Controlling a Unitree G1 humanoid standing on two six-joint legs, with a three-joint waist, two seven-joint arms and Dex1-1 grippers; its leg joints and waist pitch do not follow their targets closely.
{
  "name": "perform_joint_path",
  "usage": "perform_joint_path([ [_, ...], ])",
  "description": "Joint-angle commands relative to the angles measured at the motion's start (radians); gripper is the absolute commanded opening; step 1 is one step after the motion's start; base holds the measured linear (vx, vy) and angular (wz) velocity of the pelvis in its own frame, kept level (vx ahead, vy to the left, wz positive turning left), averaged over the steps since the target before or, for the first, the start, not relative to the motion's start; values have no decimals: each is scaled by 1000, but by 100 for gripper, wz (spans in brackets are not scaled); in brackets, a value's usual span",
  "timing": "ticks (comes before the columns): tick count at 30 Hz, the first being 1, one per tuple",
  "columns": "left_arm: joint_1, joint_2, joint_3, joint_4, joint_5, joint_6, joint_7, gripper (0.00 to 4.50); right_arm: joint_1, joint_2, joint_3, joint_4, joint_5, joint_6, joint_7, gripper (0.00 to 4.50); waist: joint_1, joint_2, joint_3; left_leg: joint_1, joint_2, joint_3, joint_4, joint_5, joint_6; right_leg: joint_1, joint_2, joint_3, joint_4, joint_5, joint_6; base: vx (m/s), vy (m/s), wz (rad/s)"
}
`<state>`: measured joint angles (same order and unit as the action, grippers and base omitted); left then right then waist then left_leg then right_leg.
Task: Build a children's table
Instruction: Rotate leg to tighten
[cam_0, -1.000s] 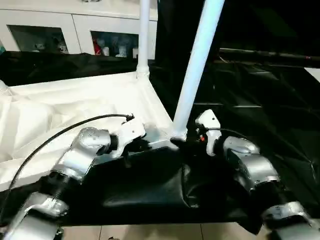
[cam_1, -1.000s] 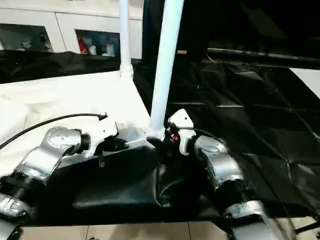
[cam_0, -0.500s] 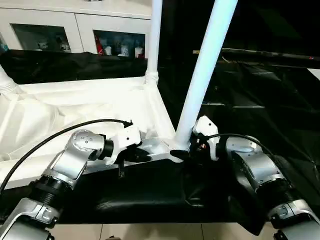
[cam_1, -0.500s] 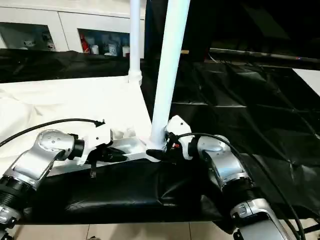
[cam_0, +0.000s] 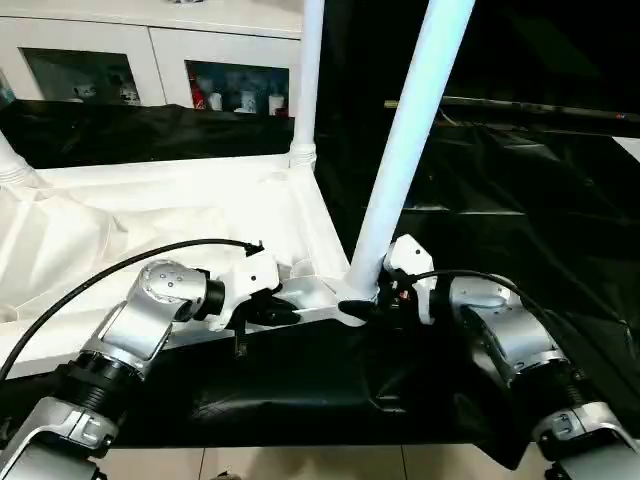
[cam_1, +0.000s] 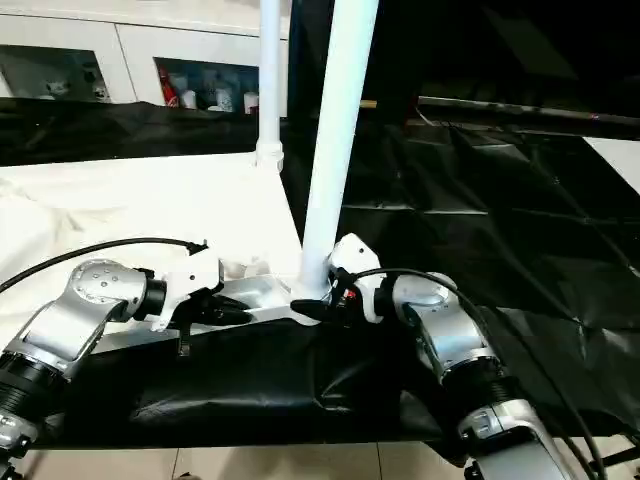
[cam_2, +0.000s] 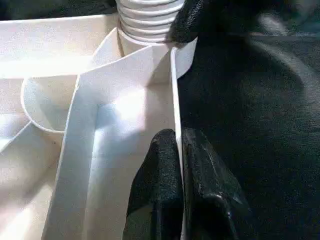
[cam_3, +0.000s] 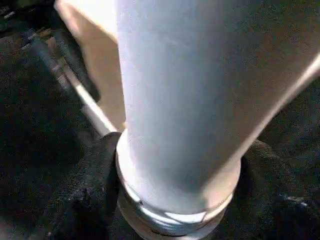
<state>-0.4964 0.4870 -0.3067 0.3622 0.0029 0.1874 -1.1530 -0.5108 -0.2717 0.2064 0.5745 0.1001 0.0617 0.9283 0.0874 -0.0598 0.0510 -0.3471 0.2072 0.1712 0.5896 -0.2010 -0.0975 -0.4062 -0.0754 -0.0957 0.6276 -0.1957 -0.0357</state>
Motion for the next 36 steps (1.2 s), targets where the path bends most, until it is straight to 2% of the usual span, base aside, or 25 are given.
perform_joint_path([
  [1,-24,-61,-8,40,17,0,76,0,-20,32,-71,68,-1,40,-179,278,0,7,-60,-2,28,-2,-67,-110,28,63,-73,64,-72,-152,-186,0,0,0],
  [2,-37,-87,1,67,26,18,128,0,-25,58,-87,95,-14,57,-269,278,-2,8,-58,0,27,-1,-69,-117,23,59,-72,65,-76,-168,-182,0,0,0],
  [3,-48,-110,7,89,34,30,170,0,-28,81,-98,114,-27,71,-352,277,-2,8,-56,3,26,-4,-71,-147,-5,59,-75,63,-82,-249,-161,0,0,0],
  [4,-56,-128,12,104,39,41,203,0,-30,103,-109,128,-35,84,-419,277,-2,8,-54,4,24,-5,-73,-170,-16,57,-76,63,-90,-306,-141,0,0,0],
  [5,-65,-148,15,119,44,55,237,0,-33,129,-127,138,-30,101,-481,277,-2,5,-54,5,25,-5,-73,-175,-19,57,-76,63,-91,-321,-131,0,0,0],
  [6,-79,-181,23,142,51,77,289,0,-39,169,-153,154,-20,122,-560,277,-2,6,-54,5,25,-5,-74,-178,-21,55,-77,65,-92,-328,-127,0,0,0],
  [7,-79,-181,23,142,51,77,289,0,-39,169,-153,154,-20,122,-560,277,-1,7,-52,8,26,-7,-77,-192,-25,52,-78,64,-96,-355,-114,0,0,0],
  [9,-111,-247,31,189,67,111,395,0,-67,239,-183,207,-16,120,-698,277,-4,7,-54,8,25,-7,-77,-205,-25,50,-77,64,-97,-356,-105,0,0,0],
  [12,-134,-289,8,227,108,104,458,0,-113,291,-197,283,-19,84,-814,277,-1,7,-56,9,23,-7,-76,-195,-27,51,-77,65,-95,-330,-99,0,0,0],
  [14,-137,-295,-1,234,121,97,462,0,-124,301,-192,303,-25,66,-819,277,-3,8,-57,10,23,-5,-76,-191,-25,49,-76,65,-93,-302,-103,0,0,0],
  [17,-136,-300,-8,236,131,90,465,0,-142,325,-205,321,-9,41,-774,277,-1,8,-57,4,23,-5,-77,-186,-12,54,-76,65,-90,-263,-108,0,0,0],
  [18,-133,-296,-5,233,129,84,462,0,-145,330,-215,318,0,38,-761,332,-1,9,-57,5,23,-4,-77,-188,-10,53,-75,65,-90,-263,-109,0,0,0],
  [19,-132,-296,-4,232,128,83,461,0,-145,330,-215,318,0,37,-759,346,-1,8,-57,5,24,-5,-77,-188,-8,54,-75,65,-89,-263,-110,0,0,0],
  [20,-128,-291,-2,229,125,78,454,0,-146,329,-218,316,3,28,-751,346,-2,-3,-56,4,24,-4,-77,-188,-5,54,-74,65,-91,-269,-108,0,0,0],
  [21,-122,-283,2,224,121,66,442,0,-151,327,-219,317,5,15,-739,348,-2,4,-54,4,25,-6,-79,-200,-2,53,-78,64,-93,-297,-105,0,0,0],
  [23,-110,-266,7,213,115,44,414,0,-153,316,-205,306,1,-4,-705,374,-3,1,-55,5,25,-5,-78,-205,-2,52,-78,65,-95,-311,-101,0,0,0],
  [24,-106,-260,8,210,113,38,405,0,-153,312,-200,301,-1,-9,-694,391,-4,-2,-54,0,24,-6,-79,-198,2,54,-78,65,-95,-316,-99,0,0,0],
  [26,-96,-247,11,202,106,23,382,0,-151,301,-192,286,-2,-5,-660,391,-5,0,-55,1,24,-5,-78,-189,6,54,-78,65,-94,-312,-100,0,0,0],
  [28,-80,-208,17,190,94,-9,337,0,-125,249,-166,210,4,32,-533,391,-3,-3,-55,-4,23,-6,-77,-169,17,61,-77,65,-92,-288,-100,0,0,0],
  [32,-53,-154,9,160,70,-64,239,0,-74,150,-107,93,-1,57,-347,391,2,-4,-58,-5,23,-3,-74,-124,41,63,-75,66,-86,-226,-112,0,0,0],
  [34,-37,-128,4,133,54,-60,183,0,-48,92,-70,37,-8,63,-245,391,6,-3,-58,-1,26,-1,-74,-111,47,61,-76,67,-82,-201,-128,0,0,0],
  [35,-27,-107,-4,111,46,-58,142,0,-29,51,-43,-1,-8,73,-170,391,6,2,-58,-2,25,-1,-73,-110,51,62,-72,66,-82,-183,-134,0,0,0],
  [36,-21,-93,-10,97,45,-57,118,0,-19,25,-25,-22,-13,73,-128,391,7,0,-59,-2,27,-1,-72,-95,55,64,-72,66,-77,-153,-144,0,0,0],
])
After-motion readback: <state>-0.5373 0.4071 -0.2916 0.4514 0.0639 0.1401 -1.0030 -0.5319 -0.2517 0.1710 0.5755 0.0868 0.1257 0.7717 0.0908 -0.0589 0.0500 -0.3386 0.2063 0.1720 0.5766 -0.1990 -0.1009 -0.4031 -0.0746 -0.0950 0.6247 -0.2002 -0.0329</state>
